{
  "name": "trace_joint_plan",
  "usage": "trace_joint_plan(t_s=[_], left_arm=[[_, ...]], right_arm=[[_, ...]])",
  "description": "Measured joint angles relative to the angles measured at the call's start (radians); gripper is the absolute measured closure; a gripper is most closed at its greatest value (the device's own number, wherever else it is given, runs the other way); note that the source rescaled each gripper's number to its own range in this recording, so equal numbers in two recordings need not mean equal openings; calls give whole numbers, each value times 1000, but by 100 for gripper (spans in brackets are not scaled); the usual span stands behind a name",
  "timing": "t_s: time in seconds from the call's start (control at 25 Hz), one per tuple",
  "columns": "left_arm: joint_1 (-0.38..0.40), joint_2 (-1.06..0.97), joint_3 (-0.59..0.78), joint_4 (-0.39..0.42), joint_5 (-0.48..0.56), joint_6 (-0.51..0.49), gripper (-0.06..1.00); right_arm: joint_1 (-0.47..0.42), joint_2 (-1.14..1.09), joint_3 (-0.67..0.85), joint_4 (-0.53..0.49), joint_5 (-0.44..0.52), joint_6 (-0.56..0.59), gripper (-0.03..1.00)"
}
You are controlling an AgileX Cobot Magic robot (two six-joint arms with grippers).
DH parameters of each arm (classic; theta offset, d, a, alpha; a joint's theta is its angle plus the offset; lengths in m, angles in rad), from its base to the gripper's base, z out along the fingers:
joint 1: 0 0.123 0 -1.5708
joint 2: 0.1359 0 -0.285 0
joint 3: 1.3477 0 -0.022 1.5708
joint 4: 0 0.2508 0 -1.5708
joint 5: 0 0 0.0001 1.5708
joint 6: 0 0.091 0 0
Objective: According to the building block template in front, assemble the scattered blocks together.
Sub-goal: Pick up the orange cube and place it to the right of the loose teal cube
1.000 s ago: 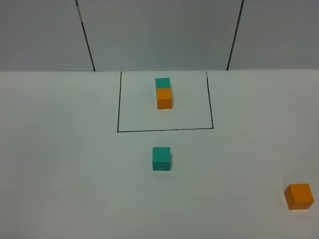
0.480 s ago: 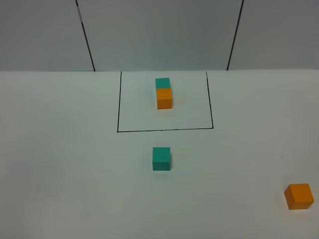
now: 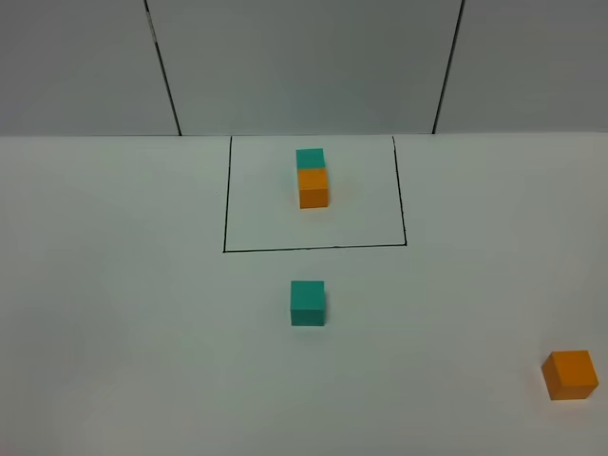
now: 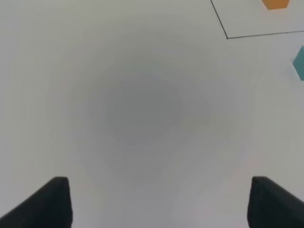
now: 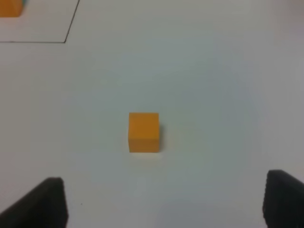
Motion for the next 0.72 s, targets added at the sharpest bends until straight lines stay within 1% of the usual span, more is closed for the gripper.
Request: trace_joint_plan(t_s=[0.72], left_arm=[[0, 0, 0, 0, -1, 0, 26]], right_arm=[[0, 0, 0, 1, 0, 0, 26]])
